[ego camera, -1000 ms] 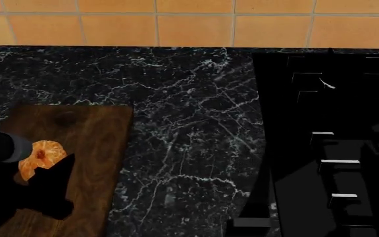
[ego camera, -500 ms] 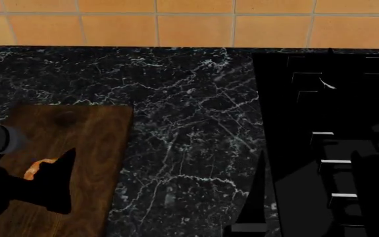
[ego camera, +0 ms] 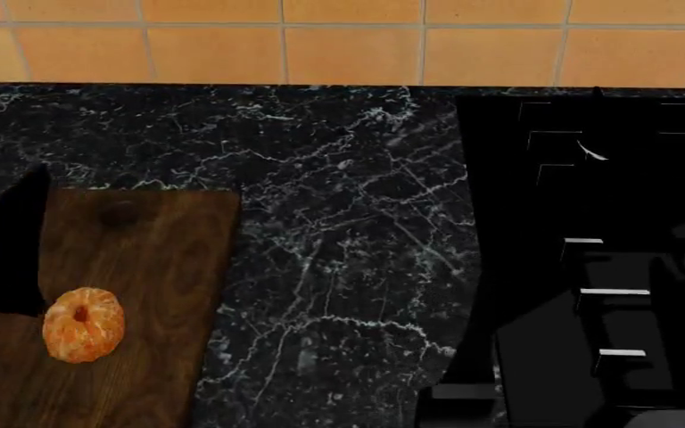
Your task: Place the tangerine and the mushroom on separate cutting boards.
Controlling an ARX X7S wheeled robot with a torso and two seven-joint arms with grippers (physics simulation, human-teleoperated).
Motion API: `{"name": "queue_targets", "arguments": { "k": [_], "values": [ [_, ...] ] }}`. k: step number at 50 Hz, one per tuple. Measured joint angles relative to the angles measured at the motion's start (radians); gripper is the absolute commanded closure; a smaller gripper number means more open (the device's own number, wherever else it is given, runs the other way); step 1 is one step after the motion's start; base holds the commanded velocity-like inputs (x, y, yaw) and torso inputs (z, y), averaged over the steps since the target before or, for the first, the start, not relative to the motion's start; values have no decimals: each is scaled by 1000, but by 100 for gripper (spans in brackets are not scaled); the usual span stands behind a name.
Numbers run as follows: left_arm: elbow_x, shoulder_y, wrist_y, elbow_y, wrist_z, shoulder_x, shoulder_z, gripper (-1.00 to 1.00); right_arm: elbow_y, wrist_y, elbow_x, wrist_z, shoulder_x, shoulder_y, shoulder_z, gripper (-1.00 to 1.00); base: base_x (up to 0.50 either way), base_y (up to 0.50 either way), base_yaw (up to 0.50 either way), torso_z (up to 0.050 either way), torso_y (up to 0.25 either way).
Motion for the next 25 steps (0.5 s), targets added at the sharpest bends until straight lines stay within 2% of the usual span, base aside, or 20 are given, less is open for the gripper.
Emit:
{"name": "queue_targets", "arguments": {
  "k": [14, 25],
  "values": [
    [-144, -12, 42, 74, -84, -147, -148, -100, -2, 216, 374, -79, 80, 314, 138, -100, 0, 0, 0, 1, 0],
    [-223, -71, 74, 80, -123, -220, -195, -100, 77, 358, 559, -171, 93, 517, 221, -100, 0, 0, 0, 0, 0]
  ]
}}
